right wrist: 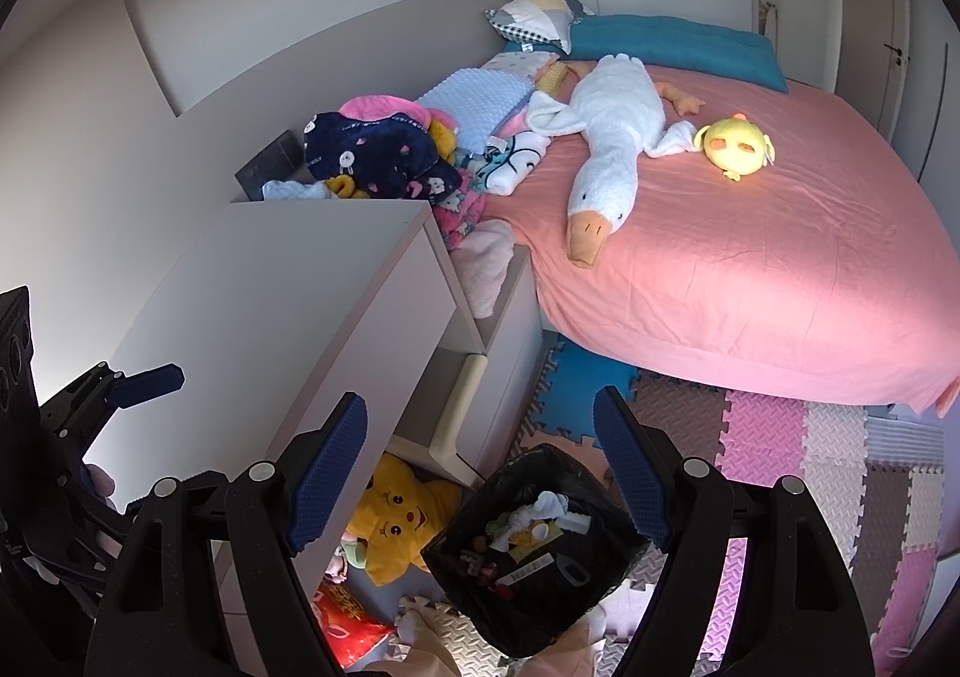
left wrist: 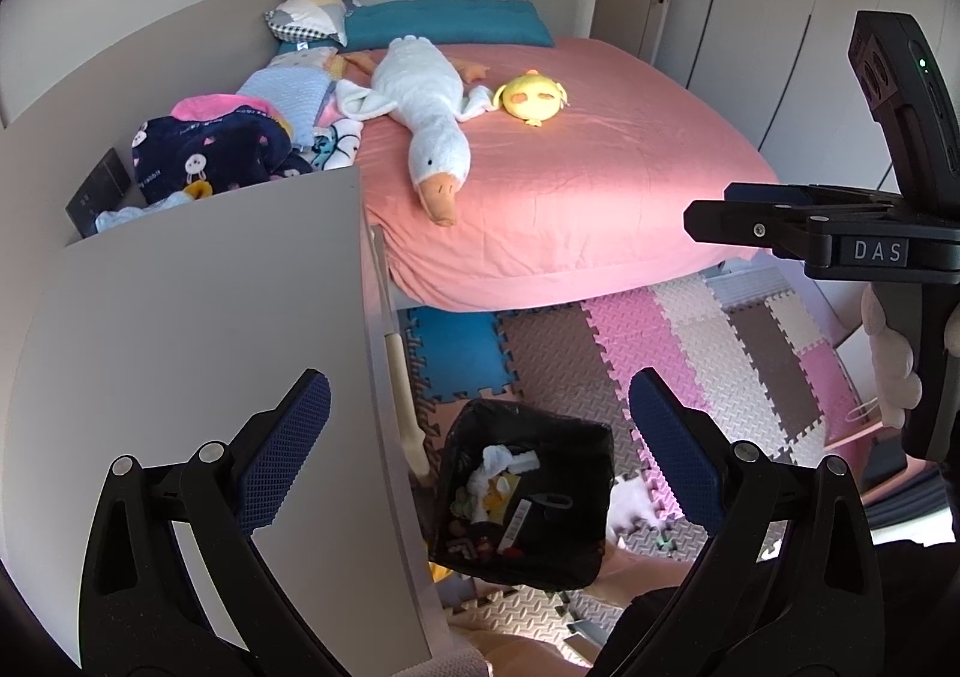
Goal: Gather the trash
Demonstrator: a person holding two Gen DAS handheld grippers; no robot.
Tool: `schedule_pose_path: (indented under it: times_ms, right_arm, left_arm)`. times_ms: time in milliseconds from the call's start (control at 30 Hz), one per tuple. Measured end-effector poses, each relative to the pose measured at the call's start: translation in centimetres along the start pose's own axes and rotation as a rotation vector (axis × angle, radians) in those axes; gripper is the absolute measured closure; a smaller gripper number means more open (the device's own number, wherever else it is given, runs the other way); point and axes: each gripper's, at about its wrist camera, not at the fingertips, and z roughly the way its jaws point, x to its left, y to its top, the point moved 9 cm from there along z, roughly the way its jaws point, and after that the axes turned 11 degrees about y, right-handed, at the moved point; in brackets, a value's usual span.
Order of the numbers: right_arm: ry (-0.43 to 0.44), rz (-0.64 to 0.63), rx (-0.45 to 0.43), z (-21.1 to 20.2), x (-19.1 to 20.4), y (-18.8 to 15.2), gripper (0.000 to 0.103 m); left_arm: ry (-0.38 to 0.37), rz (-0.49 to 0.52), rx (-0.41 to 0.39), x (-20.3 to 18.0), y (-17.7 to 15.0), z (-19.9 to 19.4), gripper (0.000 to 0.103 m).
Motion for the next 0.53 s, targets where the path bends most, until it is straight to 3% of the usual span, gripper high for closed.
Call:
schedule_pose_path:
  times_ms: [533]
  right_arm:
    - [-0.002,0.004,0.003,0.1,-0.57,-0.42,0.025]
  left_arm:
    - [-0.004,0.038,0.008,-1.09,-0.06,0.4,0.007]
